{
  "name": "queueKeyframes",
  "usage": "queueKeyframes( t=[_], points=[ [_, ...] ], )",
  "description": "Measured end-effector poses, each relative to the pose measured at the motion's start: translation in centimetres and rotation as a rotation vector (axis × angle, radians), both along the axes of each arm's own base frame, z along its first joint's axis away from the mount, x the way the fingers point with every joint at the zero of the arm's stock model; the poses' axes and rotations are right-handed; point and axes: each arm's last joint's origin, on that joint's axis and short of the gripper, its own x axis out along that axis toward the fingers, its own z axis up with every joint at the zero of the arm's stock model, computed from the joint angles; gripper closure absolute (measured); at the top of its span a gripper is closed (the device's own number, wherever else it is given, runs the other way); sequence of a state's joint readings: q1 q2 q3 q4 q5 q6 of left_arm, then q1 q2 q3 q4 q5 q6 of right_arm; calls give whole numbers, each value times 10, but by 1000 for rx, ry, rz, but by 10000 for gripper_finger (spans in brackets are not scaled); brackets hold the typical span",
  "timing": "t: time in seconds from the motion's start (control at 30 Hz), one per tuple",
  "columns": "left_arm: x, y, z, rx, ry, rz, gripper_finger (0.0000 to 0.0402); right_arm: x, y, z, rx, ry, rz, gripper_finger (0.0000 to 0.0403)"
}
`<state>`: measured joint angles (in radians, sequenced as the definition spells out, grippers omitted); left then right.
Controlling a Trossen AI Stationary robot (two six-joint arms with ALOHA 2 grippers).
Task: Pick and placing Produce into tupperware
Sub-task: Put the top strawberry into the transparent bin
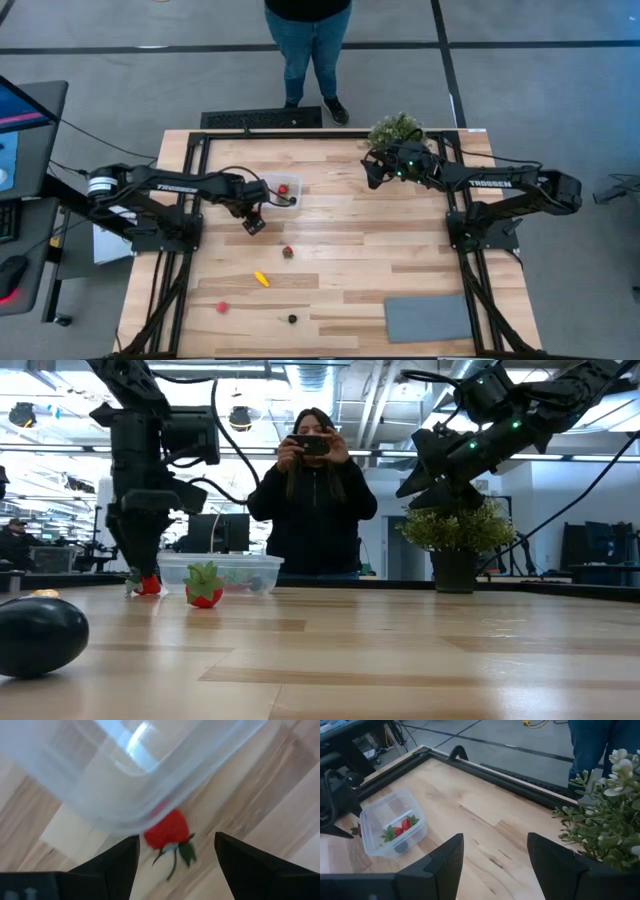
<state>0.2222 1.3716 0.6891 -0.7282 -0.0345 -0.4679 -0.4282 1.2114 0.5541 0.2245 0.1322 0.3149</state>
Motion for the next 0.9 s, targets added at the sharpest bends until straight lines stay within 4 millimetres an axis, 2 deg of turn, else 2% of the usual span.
queueKeyframes(
  t=[0.37, 0.6, 0.9],
  points=[
    [6, 1, -13, -10, 38, 0, 152, 0, 0, 0, 0, -1, -2, 159],
    [7, 2, -13, 5, 34, 1, 155, -2, -5, 0, -1, -1, -22, 159],
    [7, 2, -13, 6, 34, 5, 206, -3, -7, 0, -1, -2, -33, 159]
  ],
)
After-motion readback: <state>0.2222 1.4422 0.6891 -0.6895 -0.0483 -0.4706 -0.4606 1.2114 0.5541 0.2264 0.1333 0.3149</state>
